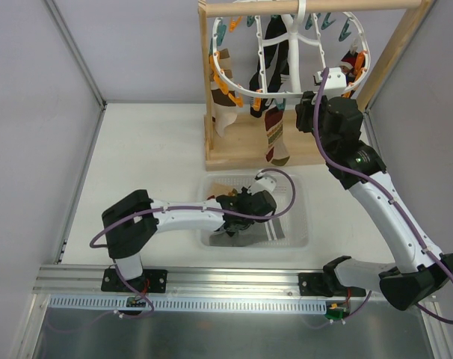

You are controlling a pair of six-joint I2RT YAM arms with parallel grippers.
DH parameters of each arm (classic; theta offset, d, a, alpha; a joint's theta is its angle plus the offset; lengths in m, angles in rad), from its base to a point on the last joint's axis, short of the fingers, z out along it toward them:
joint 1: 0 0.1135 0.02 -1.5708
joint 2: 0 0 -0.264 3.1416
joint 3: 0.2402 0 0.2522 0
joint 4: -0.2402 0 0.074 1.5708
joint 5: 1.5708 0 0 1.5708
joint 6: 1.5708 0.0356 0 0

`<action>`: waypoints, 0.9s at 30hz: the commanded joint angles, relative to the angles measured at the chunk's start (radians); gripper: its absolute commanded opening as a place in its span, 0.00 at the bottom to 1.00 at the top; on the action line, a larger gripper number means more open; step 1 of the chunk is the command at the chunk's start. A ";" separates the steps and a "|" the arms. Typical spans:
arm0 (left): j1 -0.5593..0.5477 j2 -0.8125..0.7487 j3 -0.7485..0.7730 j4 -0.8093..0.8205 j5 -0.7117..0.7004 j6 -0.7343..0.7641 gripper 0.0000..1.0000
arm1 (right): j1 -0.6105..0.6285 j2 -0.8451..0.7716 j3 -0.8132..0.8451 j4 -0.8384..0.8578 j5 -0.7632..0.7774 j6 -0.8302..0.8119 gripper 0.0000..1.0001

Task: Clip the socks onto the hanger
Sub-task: Pick up the sock from the bin.

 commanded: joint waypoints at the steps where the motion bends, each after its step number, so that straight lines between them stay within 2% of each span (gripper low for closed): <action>1: 0.006 -0.119 0.004 0.000 0.049 -0.024 0.00 | -0.004 0.000 -0.008 -0.061 -0.017 0.014 0.01; 6: 0.063 -0.222 -0.047 0.036 0.231 -0.053 0.01 | -0.004 -0.004 -0.011 -0.063 -0.024 0.019 0.01; 9: 0.097 -0.291 -0.102 0.120 0.408 -0.075 0.04 | -0.004 -0.011 -0.018 -0.061 -0.027 0.022 0.01; 10: 0.122 -0.320 -0.120 0.186 0.461 -0.083 0.08 | -0.004 -0.012 -0.020 -0.061 -0.027 0.025 0.01; 11: 0.133 -0.331 -0.140 0.234 0.526 -0.093 0.20 | -0.006 -0.012 -0.022 -0.061 -0.032 0.029 0.01; 12: 0.146 -0.339 -0.183 0.272 0.555 -0.121 0.25 | -0.006 -0.015 -0.026 -0.060 -0.035 0.031 0.01; 14: 0.188 -0.340 -0.220 0.351 0.619 -0.155 0.32 | -0.006 -0.017 -0.029 -0.058 -0.041 0.035 0.01; 17: 0.230 -0.297 -0.228 0.374 0.650 -0.202 0.32 | -0.006 -0.023 -0.032 -0.064 -0.037 0.034 0.01; 19: 0.244 -0.257 -0.225 0.377 0.667 -0.219 0.26 | -0.006 -0.031 -0.035 -0.066 -0.035 0.031 0.01; 24: 0.276 -0.217 -0.260 0.470 0.744 -0.270 0.24 | -0.006 -0.041 -0.046 -0.069 -0.029 0.025 0.01; 27: 0.279 -0.216 -0.265 0.472 0.717 -0.233 0.24 | -0.006 -0.043 -0.051 -0.070 -0.026 0.025 0.01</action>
